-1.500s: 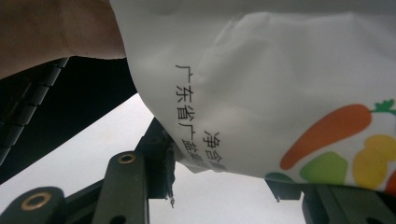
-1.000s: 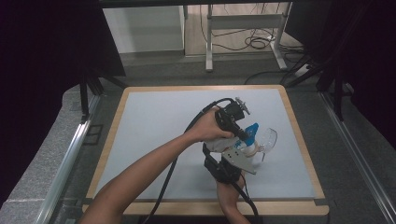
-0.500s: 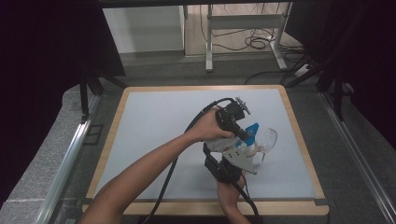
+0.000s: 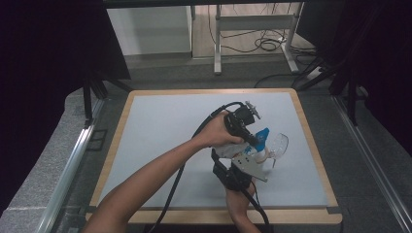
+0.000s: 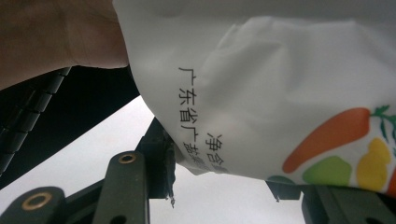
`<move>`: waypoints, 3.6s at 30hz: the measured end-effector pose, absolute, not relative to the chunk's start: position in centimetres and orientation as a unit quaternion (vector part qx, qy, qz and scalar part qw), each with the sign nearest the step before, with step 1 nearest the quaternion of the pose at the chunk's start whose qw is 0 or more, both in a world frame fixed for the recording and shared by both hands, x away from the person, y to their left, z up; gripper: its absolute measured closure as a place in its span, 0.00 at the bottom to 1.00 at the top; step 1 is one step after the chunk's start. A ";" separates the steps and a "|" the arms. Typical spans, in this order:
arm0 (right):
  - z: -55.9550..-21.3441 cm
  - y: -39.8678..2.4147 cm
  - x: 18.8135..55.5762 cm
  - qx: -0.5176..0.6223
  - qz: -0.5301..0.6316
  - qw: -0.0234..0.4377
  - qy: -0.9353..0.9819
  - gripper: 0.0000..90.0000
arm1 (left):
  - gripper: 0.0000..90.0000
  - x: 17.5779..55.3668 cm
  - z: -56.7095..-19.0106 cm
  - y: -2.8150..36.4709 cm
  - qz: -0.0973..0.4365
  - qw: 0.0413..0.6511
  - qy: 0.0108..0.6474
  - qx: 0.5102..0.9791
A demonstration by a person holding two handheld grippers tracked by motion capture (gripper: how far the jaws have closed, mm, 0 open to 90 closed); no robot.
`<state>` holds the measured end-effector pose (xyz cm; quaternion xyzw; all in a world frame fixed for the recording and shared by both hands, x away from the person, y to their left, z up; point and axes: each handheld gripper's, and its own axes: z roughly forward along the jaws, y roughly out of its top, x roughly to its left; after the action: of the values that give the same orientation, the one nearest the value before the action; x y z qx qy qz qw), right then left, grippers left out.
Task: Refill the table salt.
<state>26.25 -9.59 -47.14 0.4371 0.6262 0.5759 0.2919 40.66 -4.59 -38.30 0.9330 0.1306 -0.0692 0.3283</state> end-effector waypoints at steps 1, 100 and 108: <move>-47.1 -9.6 26.3 0.437 0.576 0.292 0.626 0.57 | 1.00 40.7 -38.3 -4.6 -0.069 0.328 0.130 0.933; -47.8 -9.3 27.0 0.443 0.570 0.288 0.629 0.58 | 1.00 41.6 -39.6 -4.4 -0.082 0.316 0.134 0.935; -47.9 -9.2 27.0 0.442 0.569 0.288 0.631 0.58 | 1.00 41.7 -39.8 -4.3 -0.084 0.318 0.137 0.935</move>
<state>26.98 -9.17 -47.91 0.4419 0.6309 0.5691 0.2877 41.66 -4.27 -39.78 0.9346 0.1367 -0.0836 0.3176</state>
